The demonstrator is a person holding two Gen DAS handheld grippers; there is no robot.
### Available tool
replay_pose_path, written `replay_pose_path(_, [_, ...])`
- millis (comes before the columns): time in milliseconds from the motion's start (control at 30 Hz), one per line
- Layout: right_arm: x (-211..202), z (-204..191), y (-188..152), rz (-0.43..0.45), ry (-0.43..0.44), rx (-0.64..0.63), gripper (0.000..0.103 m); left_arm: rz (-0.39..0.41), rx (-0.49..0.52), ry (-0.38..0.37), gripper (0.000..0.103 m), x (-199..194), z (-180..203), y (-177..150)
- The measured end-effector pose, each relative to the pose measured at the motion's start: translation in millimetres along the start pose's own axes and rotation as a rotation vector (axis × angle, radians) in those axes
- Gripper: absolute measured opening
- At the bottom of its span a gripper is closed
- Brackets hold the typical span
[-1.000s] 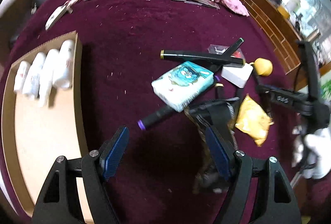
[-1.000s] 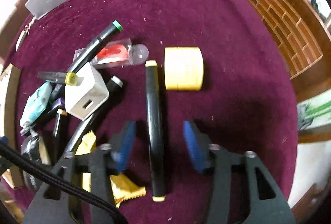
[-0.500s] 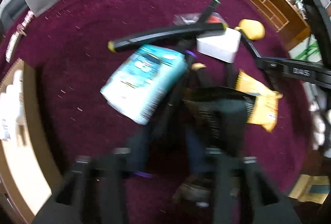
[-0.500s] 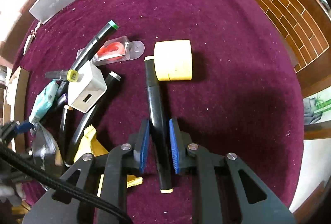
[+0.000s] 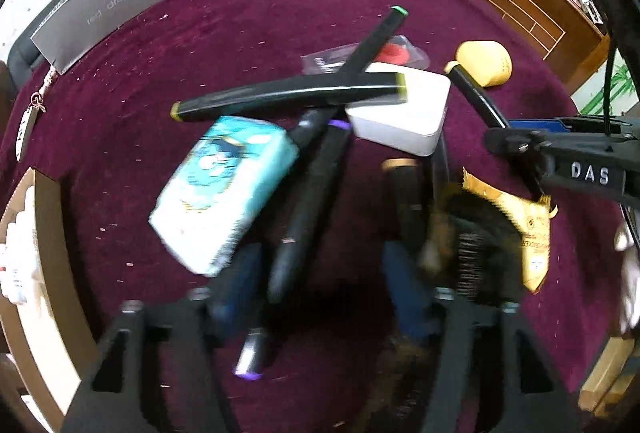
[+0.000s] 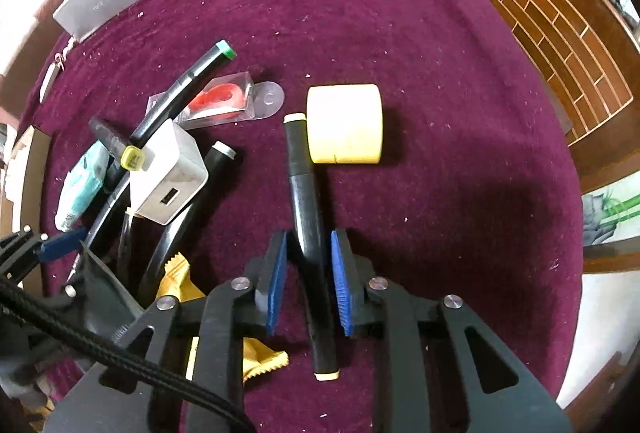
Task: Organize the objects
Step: 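Grasp a black marker with the left gripper while the right grasps another, then carry both black markers toward the cardboard tray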
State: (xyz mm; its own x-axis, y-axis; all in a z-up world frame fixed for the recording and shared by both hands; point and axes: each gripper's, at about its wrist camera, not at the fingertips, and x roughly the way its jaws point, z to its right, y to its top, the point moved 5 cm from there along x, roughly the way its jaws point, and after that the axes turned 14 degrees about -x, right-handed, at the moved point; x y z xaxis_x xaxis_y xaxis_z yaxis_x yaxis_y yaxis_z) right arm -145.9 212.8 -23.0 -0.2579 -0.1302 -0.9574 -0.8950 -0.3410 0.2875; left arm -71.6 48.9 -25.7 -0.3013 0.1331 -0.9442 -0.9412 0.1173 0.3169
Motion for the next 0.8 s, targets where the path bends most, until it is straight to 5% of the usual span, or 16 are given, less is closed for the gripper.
replay_pose_path(67, [1, -5, 0, -0.003, -0.016, -0.019, 0.032, 0.018, 0.010, 0.021, 0.067, 2, 5, -2])
replay_pose_path(133, [1, -9, 0, -0.009, -0.050, -0.048, 0.034, 0.012, -0.006, 0.020, 0.049, 0, 2, -2])
replay_pose_path(200, [1, -11, -1, -0.011, -0.063, -0.064, 0.034, -0.006, -0.004, 0.018, 0.011, -4, -2, -3])
replay_pose_path(400, [-2, -11, -6, -0.007, -0.048, -0.093, 0.013, -0.008, -0.117, -0.058, 0.011, -29, -19, -16])
replay_pose_path(667, [-31, 17, -28, 0.076, 0.180, 0.117, 0.013, 0.059, -0.212, -0.154, 0.011, -70, -46, -36])
replay_pose_path(800, [-60, 24, -33, 0.140, 0.193, 0.162, 0.013, 0.097, -0.240, -0.196, 0.011, -87, -58, -40])
